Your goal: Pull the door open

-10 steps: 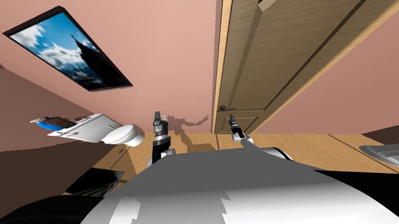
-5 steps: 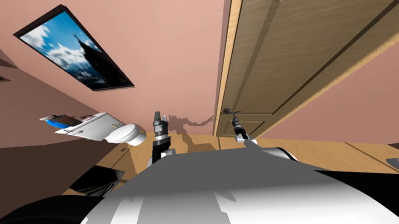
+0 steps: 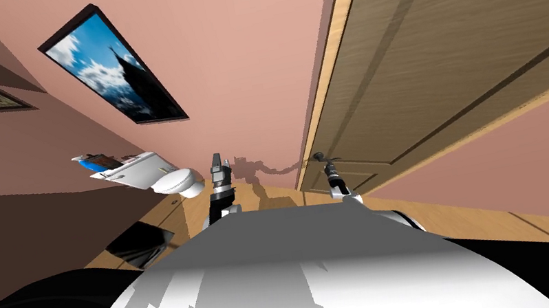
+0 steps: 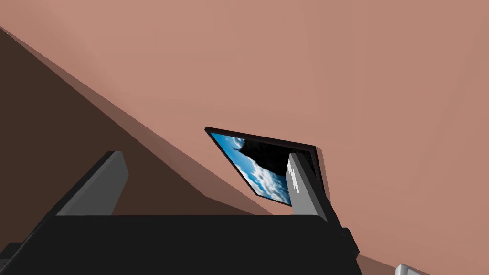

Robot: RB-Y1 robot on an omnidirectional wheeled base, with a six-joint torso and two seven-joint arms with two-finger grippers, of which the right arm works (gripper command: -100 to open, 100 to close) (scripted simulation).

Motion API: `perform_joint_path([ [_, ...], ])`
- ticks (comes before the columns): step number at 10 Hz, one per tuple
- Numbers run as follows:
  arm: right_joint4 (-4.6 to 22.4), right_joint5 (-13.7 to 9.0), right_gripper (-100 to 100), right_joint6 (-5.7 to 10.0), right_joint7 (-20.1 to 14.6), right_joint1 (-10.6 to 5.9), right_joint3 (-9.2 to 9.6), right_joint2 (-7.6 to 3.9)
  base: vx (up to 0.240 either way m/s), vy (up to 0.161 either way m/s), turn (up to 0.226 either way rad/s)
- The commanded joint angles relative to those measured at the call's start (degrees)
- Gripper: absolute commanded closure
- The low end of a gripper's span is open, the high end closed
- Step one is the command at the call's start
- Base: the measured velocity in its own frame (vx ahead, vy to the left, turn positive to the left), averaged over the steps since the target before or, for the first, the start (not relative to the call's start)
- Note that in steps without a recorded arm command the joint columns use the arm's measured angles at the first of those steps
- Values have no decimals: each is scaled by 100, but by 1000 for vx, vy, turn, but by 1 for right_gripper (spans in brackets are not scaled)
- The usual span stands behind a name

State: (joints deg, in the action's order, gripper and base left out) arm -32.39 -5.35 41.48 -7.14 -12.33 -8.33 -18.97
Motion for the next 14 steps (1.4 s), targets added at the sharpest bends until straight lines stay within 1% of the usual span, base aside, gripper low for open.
perform_joint_path([
  [1,286,-17,-100,261,-73,-162,-21,-83,148,13,70],
  [2,406,-17,-100,261,-73,-162,-21,-83,55,2,-4],
  [3,448,-52,-100,327,-184,-75,-66,-224,123,15,151],
  [5,448,-52,-100,327,-184,-75,-66,-224,113,-12,34],
  [6,544,-49,-100,394,-195,-125,-60,-230,28,-7,-5],
  [7,544,-49,100,394,-195,-125,-60,-230,0,0,0],
  [12,544,-49,100,394,-195,-125,-60,-230,-4,0,0],
  [13,536,4,100,418,-301,-97,28,-267,-119,-59,97],
  [14,532,18,100,428,-329,-91,52,-278,-182,-74,107],
])
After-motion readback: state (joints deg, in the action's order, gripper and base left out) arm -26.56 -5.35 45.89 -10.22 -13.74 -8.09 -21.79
